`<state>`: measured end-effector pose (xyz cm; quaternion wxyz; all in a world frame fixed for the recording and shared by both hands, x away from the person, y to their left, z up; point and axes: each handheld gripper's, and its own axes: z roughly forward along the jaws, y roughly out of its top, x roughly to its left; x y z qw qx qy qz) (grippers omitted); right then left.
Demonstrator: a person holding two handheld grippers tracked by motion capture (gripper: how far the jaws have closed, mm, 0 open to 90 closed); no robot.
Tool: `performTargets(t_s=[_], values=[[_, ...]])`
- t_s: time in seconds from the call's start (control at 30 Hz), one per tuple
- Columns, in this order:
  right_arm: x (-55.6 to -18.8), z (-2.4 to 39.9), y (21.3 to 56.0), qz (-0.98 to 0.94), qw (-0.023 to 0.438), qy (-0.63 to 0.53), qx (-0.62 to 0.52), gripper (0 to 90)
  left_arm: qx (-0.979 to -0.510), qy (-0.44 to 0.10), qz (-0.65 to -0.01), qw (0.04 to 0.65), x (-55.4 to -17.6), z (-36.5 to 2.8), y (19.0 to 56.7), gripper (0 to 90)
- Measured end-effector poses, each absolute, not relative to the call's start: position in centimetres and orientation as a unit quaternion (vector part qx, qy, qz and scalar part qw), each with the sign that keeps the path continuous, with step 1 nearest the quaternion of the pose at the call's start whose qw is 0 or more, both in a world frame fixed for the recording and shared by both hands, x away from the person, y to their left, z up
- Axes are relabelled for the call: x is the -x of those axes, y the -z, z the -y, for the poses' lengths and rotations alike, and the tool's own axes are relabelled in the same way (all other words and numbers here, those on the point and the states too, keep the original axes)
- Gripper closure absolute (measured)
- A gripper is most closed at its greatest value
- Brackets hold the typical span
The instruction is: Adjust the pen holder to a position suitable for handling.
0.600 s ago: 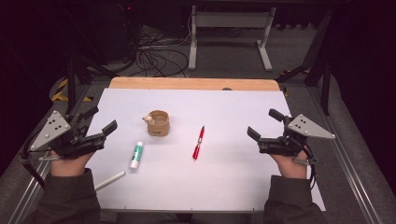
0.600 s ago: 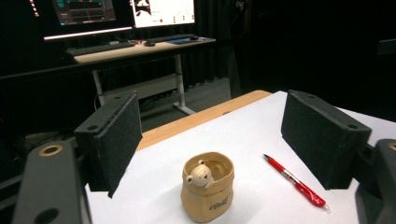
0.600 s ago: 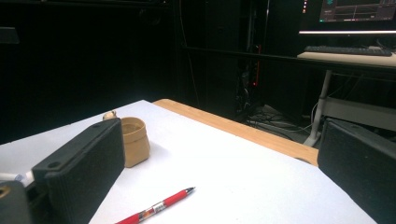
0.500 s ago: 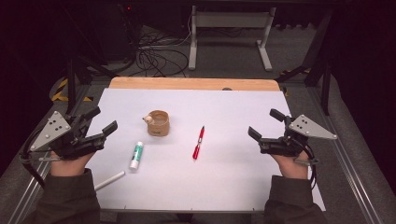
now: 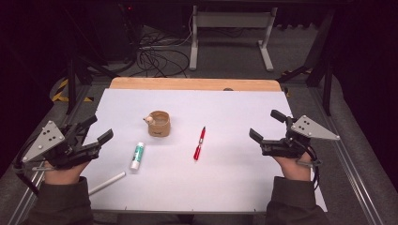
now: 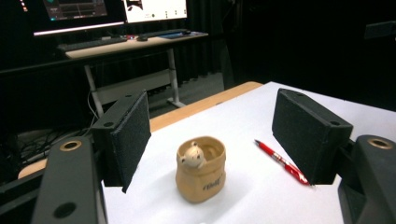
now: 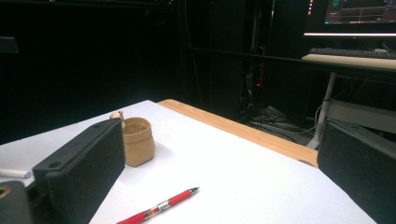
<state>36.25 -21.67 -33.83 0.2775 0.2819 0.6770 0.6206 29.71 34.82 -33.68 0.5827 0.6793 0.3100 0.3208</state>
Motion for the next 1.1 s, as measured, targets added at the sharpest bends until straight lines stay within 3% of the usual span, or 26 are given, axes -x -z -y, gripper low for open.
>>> performTargets(t_s=[1.1], values=[[-36.1,21.7,33.8,-0.679,0.272,-0.619,-0.285,1.8,-0.72,-0.303,-0.34,0.524,-26.3,-39.8,40.1,31.0]])
